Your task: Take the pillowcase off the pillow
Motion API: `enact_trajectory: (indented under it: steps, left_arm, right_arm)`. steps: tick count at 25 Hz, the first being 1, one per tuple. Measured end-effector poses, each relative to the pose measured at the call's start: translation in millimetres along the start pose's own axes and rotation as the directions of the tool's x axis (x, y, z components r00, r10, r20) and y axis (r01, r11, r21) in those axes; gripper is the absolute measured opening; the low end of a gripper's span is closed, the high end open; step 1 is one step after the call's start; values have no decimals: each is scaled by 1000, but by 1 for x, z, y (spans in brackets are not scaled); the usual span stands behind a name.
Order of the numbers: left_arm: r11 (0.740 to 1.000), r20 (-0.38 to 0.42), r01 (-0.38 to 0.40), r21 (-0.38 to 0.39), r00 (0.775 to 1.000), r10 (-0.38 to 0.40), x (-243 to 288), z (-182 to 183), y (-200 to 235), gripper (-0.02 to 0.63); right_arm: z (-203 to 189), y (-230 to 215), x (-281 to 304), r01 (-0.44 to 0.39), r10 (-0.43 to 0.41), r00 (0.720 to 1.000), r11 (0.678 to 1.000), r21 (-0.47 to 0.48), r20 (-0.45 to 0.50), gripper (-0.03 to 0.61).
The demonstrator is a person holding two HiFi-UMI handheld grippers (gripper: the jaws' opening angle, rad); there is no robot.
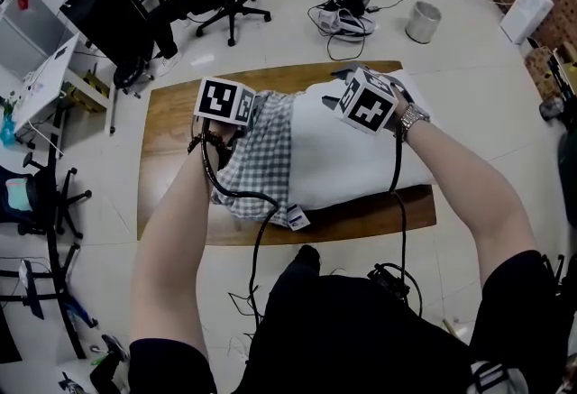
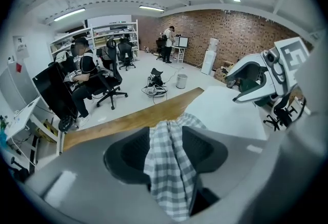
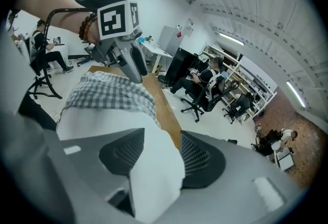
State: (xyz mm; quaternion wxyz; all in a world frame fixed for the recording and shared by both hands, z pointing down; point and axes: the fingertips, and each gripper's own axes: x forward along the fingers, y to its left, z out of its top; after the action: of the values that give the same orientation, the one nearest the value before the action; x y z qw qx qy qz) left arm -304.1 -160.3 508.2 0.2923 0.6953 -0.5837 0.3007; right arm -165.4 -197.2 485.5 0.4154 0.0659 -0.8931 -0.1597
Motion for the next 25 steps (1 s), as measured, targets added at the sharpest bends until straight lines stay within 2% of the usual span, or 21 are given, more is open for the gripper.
enact_trajectory:
  steps: [4,7,10,14,20,25]
  left_arm:
    - [997,-45,73,28,996,-72,19,18,5,213]
    - [991,-91,128,41,988,-124,35,28,10,219]
    - [981,-150,190,45,972,-182,51,38,19,229]
    - [965,-230,258,37,942,-243,73,45,29,238]
    - [947,-329,319,24,898,-294,101,56,46,239]
    - [934,-413,357,14,853,-319,121,50,58,239]
  right_arm:
    - [5,-23,20,-47,47,999,997,57,-12,218]
    - [12,-48,32,-48,50,998,996,81,-26,220]
    - [13,-63,56,-121,128,991,982,147,-45,241]
    - [18,-87,76,-168,187,980,961,219,-66,258]
    - [13,-106,111,-266,309,943,922,282,-123,261]
    - [9,-106,138,-349,416,893,881,319,-172,261]
